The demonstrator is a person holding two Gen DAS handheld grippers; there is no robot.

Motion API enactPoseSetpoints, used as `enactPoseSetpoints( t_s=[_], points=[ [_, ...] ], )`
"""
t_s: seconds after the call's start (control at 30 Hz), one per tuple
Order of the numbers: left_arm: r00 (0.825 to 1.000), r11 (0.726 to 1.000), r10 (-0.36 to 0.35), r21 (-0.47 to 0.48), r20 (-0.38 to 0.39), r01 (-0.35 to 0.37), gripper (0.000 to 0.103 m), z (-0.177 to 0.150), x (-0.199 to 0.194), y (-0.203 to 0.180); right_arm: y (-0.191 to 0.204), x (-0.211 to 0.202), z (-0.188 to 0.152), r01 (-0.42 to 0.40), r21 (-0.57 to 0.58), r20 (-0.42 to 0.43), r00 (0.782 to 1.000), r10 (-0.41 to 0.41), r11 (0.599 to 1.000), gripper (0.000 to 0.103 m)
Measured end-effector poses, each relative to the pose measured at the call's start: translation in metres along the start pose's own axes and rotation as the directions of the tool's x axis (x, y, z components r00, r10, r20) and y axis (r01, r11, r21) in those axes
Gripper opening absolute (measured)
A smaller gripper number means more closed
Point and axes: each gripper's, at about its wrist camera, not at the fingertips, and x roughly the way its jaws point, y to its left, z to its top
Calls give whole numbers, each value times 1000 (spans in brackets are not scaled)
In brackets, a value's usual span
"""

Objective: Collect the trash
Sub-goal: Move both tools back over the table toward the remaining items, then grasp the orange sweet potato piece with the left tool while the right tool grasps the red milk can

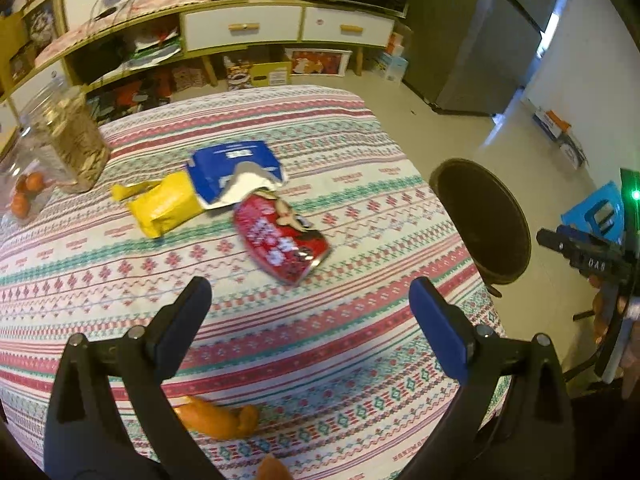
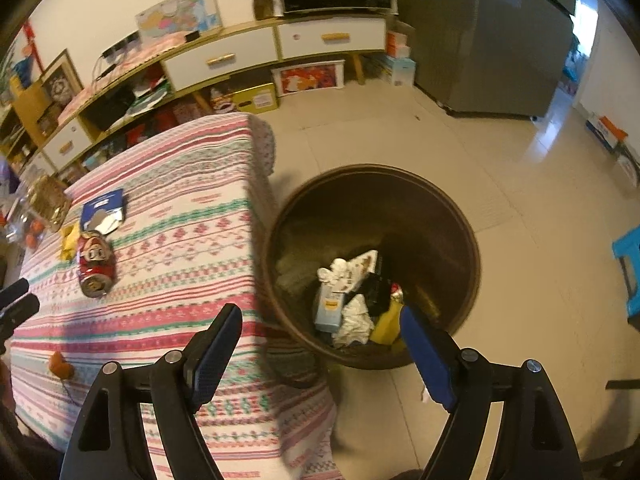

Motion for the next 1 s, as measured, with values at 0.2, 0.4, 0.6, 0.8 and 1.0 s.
enactPoseSetpoints(
  t_s=[0.2, 0.4, 0.6, 0.8, 1.0],
  points=[
    [999, 996, 47, -81, -12, -47, 99, 0, -1, 34, 27, 6, 6, -21, -41, -5, 1000, 21, 999, 83],
    [996, 984, 60, -163, -64, -70, 99, -3, 6, 67, 51, 14, 11, -43, -64, -19, 999, 42, 997, 83],
    [986, 976, 38, -207, -161, -72, 99, -22, 10, 87, 76, 19, 12, -60, -111, -28, 998, 57, 992, 83],
    [966, 980, -24, -195, -258, -28, 99, -56, 16, 88, 92, 25, 8, -57, -159, -41, 998, 51, 986, 83],
    [946, 990, -36, -142, -323, -11, 99, -86, 23, 80, 103, 29, 6, -56, -174, -51, 998, 48, 983, 84]
  ],
)
